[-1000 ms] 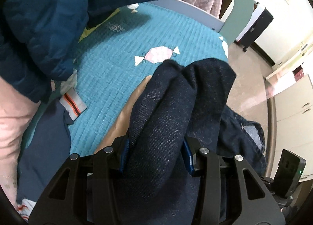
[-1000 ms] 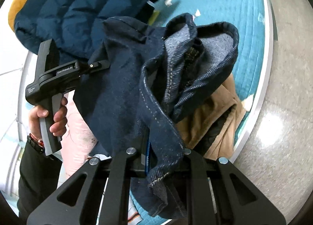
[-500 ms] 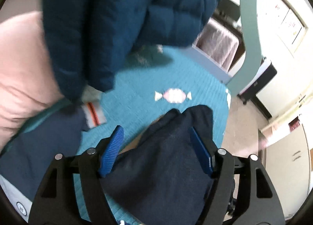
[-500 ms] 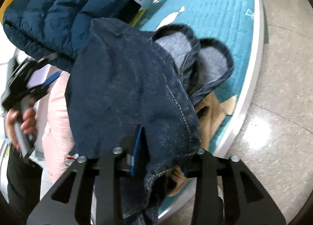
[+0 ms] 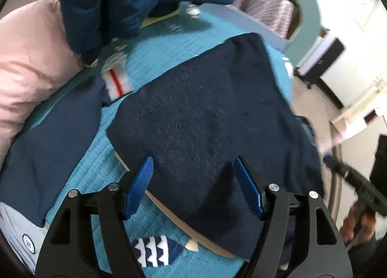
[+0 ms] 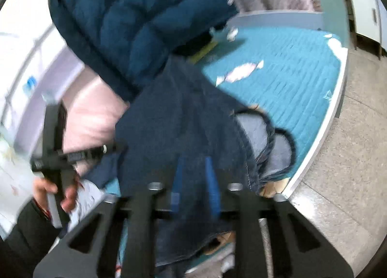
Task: Fold large clothes
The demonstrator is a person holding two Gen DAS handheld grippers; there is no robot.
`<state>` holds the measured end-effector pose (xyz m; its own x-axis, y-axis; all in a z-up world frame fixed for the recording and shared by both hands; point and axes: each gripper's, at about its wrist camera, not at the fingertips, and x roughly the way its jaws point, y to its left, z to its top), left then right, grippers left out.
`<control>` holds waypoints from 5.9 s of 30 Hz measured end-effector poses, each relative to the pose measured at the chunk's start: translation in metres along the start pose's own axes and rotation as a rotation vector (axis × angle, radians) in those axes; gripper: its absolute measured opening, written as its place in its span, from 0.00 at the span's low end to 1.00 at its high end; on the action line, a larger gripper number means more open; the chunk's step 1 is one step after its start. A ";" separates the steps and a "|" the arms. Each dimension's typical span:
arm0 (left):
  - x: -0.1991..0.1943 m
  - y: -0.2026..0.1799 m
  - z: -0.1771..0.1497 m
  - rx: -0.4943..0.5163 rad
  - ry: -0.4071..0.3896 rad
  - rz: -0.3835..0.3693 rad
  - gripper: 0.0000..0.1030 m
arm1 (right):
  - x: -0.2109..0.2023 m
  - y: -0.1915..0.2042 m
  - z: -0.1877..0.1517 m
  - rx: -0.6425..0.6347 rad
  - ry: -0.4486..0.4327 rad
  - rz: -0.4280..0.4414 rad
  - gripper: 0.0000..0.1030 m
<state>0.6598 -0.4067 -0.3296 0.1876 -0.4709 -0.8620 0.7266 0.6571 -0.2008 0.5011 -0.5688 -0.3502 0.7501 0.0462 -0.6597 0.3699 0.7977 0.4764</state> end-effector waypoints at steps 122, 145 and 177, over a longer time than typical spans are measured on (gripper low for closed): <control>-0.570 -0.228 -0.489 -0.296 -0.878 0.785 0.96 | -0.443 0.329 -0.261 -0.664 -0.442 0.172 0.93; -0.572 -0.228 -0.485 -0.295 -0.875 0.797 0.96 | -0.443 0.327 -0.260 -0.662 -0.439 0.172 0.93; -0.564 -0.234 -0.487 -0.283 -0.888 0.818 0.96 | -0.444 0.326 -0.260 -0.657 -0.437 0.172 0.93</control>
<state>0.0622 -0.0089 -0.0231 0.9815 -0.0260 -0.1895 0.0377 0.9976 0.0585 0.1462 -0.1728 -0.0528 0.9641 0.0695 -0.2562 -0.0663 0.9976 0.0213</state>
